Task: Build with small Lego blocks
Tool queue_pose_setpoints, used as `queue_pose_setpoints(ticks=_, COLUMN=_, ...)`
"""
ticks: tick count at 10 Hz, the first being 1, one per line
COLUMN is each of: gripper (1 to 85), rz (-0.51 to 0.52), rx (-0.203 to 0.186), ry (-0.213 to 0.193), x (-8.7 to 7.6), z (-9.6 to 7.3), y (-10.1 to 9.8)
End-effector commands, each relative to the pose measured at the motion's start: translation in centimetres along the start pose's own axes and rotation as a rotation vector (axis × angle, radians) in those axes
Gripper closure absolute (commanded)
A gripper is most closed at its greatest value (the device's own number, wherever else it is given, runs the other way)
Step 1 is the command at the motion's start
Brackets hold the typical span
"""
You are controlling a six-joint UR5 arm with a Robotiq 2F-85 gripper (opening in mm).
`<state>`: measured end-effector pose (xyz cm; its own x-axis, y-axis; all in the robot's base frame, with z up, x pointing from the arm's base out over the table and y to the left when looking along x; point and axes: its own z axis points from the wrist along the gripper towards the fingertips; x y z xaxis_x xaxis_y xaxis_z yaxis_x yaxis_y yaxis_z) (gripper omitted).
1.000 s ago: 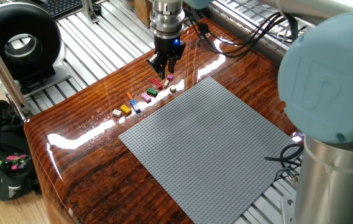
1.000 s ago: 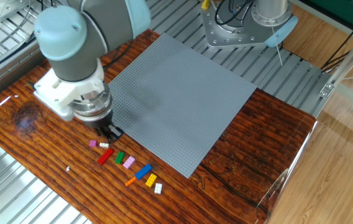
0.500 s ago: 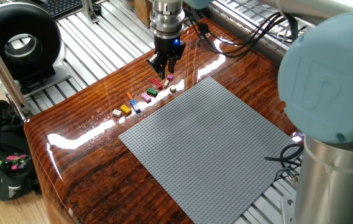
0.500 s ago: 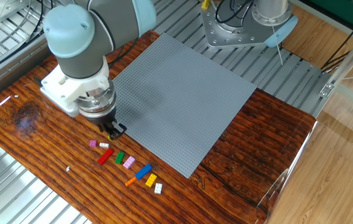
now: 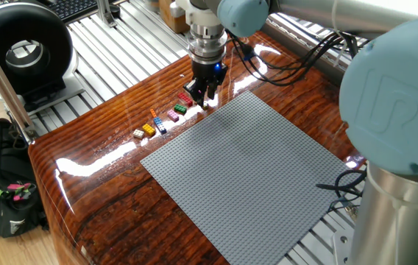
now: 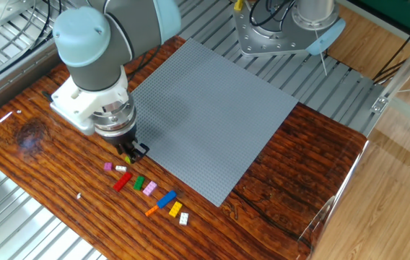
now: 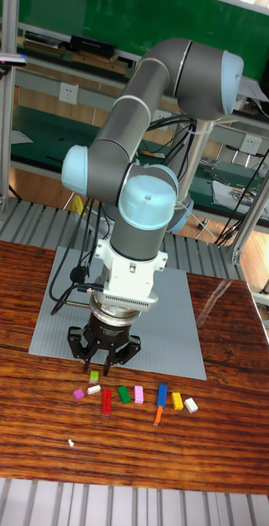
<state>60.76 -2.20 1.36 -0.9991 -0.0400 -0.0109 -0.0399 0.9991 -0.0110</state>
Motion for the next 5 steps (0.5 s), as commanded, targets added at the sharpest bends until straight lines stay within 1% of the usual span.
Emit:
queue_pose_setpoints(ticks=1, gripper=46.7, rz=-0.007, rx=-0.015, ry=0.004, x=-0.04, z=0.39, y=0.23)
queue_pose_setpoints(ticks=5, gripper=47.3, rz=-0.01, rx=-0.007, ry=0.01, x=0.29, z=0.87, y=0.06)
